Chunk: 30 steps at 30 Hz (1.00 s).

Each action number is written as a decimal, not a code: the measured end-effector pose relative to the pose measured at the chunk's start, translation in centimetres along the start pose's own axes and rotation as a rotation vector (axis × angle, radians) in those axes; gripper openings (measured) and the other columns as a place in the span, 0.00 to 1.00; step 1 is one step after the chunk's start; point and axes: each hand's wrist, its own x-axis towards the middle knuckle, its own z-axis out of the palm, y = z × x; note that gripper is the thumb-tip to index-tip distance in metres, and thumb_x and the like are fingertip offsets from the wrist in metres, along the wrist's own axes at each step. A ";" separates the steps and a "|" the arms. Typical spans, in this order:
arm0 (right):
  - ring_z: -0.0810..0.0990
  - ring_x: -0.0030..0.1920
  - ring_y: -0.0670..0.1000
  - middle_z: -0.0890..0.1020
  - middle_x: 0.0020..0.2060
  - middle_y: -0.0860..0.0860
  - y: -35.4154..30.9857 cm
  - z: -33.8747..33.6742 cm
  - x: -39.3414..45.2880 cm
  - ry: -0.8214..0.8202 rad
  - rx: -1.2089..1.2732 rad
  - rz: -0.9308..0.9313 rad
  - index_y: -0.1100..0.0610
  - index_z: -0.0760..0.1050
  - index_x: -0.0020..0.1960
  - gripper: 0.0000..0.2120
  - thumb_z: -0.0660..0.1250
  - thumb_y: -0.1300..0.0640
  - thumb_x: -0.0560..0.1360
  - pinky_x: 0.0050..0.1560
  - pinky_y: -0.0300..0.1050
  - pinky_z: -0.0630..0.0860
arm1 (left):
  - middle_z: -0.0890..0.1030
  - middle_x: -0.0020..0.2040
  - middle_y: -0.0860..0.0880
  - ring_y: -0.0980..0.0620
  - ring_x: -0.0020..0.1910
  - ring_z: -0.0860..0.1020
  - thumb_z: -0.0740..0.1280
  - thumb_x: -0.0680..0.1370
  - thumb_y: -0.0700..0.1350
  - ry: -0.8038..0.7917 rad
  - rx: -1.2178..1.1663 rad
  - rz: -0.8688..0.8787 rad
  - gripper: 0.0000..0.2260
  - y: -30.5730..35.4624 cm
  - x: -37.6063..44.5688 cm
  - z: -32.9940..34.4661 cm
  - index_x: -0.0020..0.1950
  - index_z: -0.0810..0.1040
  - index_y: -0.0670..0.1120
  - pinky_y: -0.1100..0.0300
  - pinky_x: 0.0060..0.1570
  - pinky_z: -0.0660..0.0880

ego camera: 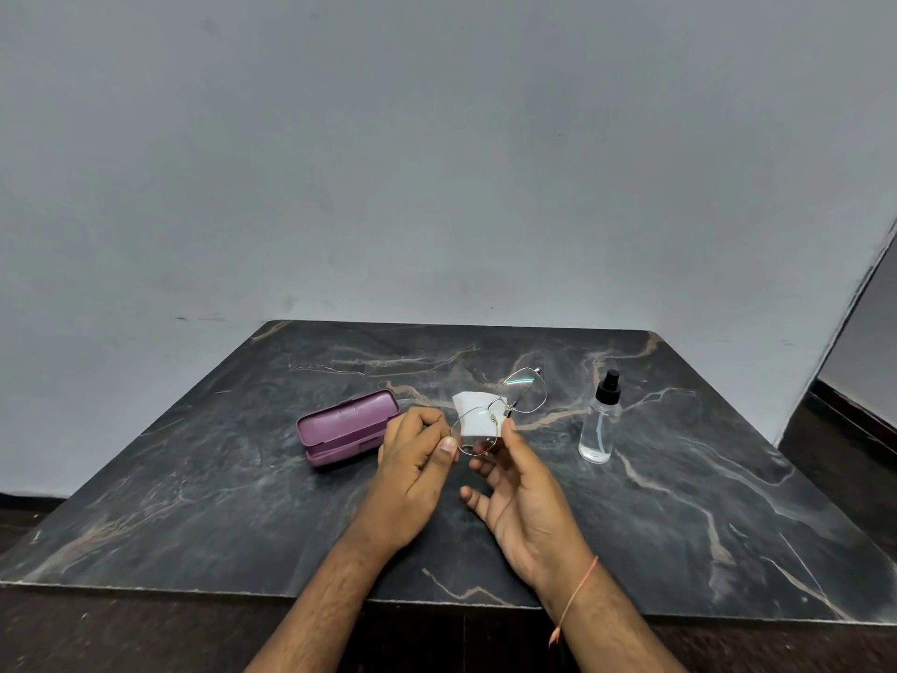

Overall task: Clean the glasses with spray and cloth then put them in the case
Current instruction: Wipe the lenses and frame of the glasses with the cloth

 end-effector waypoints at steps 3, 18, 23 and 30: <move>0.81 0.48 0.50 0.85 0.51 0.54 0.0 0.1 0.0 -0.052 -0.027 0.035 0.57 0.84 0.62 0.22 0.72 0.42 0.78 0.45 0.49 0.79 | 0.76 0.57 0.56 0.48 0.63 0.73 0.56 0.85 0.59 0.007 0.005 0.003 0.12 -0.1 0.1 0.1 0.52 0.77 0.57 0.39 0.67 0.71; 0.84 0.52 0.42 0.88 0.58 0.50 0.6 0.5 -0.7 -0.113 -0.183 -0.099 0.53 0.87 0.63 0.19 0.68 0.44 0.80 0.44 0.43 0.81 | 0.74 0.53 0.61 0.54 0.58 0.71 0.52 0.88 0.59 0.137 0.032 -0.007 0.19 -0.3 -0.1 0.1 0.54 0.78 0.51 0.48 0.62 0.72; 0.85 0.54 0.45 0.89 0.57 0.53 0.5 0.3 -1.1 -0.089 -0.162 -0.136 0.52 0.87 0.62 0.18 0.68 0.43 0.80 0.45 0.44 0.81 | 0.75 0.54 0.56 0.51 0.58 0.71 0.52 0.88 0.58 0.194 -0.035 -0.029 0.19 -0.5 0.0 0.0 0.54 0.78 0.50 0.50 0.62 0.72; 0.86 0.53 0.47 0.88 0.51 0.54 0.1 -0.4 -1.5 -0.032 -0.125 -0.193 0.53 0.88 0.57 0.15 0.70 0.47 0.78 0.44 0.47 0.81 | 0.74 0.53 0.54 0.52 0.58 0.71 0.51 0.86 0.62 0.177 -0.092 -0.076 0.15 -0.1 0.5 -0.2 0.49 0.73 0.59 0.58 0.62 0.67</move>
